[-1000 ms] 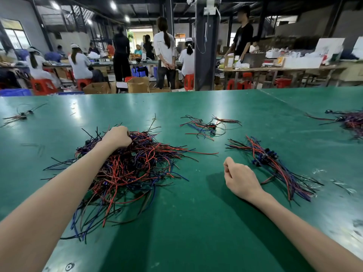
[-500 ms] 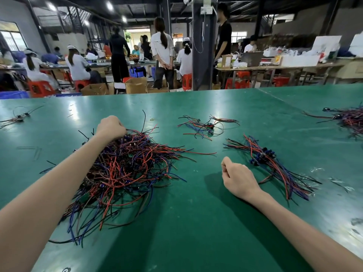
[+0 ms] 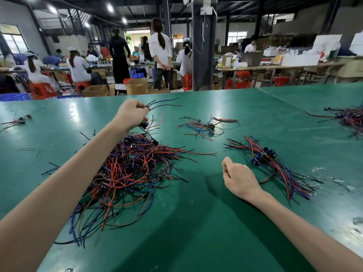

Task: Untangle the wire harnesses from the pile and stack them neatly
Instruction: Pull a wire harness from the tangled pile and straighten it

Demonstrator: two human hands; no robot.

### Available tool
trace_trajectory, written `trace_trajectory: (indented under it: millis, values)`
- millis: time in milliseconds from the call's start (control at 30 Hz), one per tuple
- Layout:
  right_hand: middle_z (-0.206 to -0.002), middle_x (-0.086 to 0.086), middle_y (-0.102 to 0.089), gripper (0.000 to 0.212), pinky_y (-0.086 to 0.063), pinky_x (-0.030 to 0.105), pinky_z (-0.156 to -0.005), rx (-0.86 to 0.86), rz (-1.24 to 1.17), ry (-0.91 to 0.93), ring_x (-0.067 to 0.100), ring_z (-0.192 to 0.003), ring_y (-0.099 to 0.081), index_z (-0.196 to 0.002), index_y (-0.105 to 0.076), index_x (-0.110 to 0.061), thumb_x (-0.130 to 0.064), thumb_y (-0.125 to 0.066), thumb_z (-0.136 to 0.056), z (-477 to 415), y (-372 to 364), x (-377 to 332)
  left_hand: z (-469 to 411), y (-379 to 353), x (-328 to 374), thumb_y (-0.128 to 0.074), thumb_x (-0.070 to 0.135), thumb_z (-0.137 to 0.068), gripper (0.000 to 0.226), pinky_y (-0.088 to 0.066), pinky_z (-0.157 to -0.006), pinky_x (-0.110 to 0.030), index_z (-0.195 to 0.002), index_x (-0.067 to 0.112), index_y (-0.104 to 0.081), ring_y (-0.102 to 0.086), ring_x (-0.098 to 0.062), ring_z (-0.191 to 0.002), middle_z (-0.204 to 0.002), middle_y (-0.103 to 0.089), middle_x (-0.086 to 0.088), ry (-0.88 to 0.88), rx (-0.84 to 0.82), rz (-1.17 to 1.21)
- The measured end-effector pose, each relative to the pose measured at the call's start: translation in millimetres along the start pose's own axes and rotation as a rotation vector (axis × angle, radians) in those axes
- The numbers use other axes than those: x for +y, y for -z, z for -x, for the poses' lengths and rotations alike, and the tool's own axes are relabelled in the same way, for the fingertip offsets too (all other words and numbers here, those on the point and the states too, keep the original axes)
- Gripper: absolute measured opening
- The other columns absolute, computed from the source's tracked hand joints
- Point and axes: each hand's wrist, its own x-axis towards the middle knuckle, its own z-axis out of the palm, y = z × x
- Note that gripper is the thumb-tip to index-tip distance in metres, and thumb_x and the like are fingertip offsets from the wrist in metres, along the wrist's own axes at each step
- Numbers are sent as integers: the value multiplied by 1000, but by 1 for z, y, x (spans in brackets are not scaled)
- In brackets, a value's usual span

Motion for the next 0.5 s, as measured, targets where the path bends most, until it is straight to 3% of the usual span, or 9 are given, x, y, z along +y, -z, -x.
trace_trajectory:
  millis: [100,200,300,400,500]
  values:
    - [-67,2,-54,12,-17,30,-56,-1,-18,2,27,-60,-42,-84,-37,-16,-7,-43,-88,-2,1,-2,6,-7,0,-49,7,-95,23,-54,-78,-44,-74,3,-58,-62,-32,-70,-73,-61,-20,-43,-9,-179]
    - [-65,-1,-50,12,-16,29,-55,-1,-17,-5,23,-58,-40,-84,-37,-16,-7,-43,-89,0,1,0,3,-8,-11,-48,1,-93,16,-53,-79,-44,-95,-9,-60,-62,-36,-80,-81,-63,-23,-11,3,-259]
    - [-65,0,-51,12,-16,29,-55,-5,-8,4,23,-57,-40,-84,-37,-16,-7,-43,-89,1,2,2,1,0,-21,-53,-9,-87,26,-52,-83,-44,-109,3,-46,-57,-25,-77,-94,-54,-11,12,23,-110]
    - [-65,0,-53,11,-19,29,-60,-3,-12,1,24,-58,-42,-84,-37,-16,-7,-43,-89,0,3,3,-1,10,-25,-65,-6,-82,37,-52,-84,-38,-107,13,-45,-58,-18,-84,-110,-54,-10,-42,77,-35]
    - [-63,-1,-51,13,-20,28,-61,-2,-10,-2,19,-54,-39,-84,-37,-16,-7,-43,-89,1,2,6,2,11,-27,-65,-8,-81,28,-51,-87,-40,-95,14,-53,-61,-27,-91,-114,-57,-17,-22,14,36]
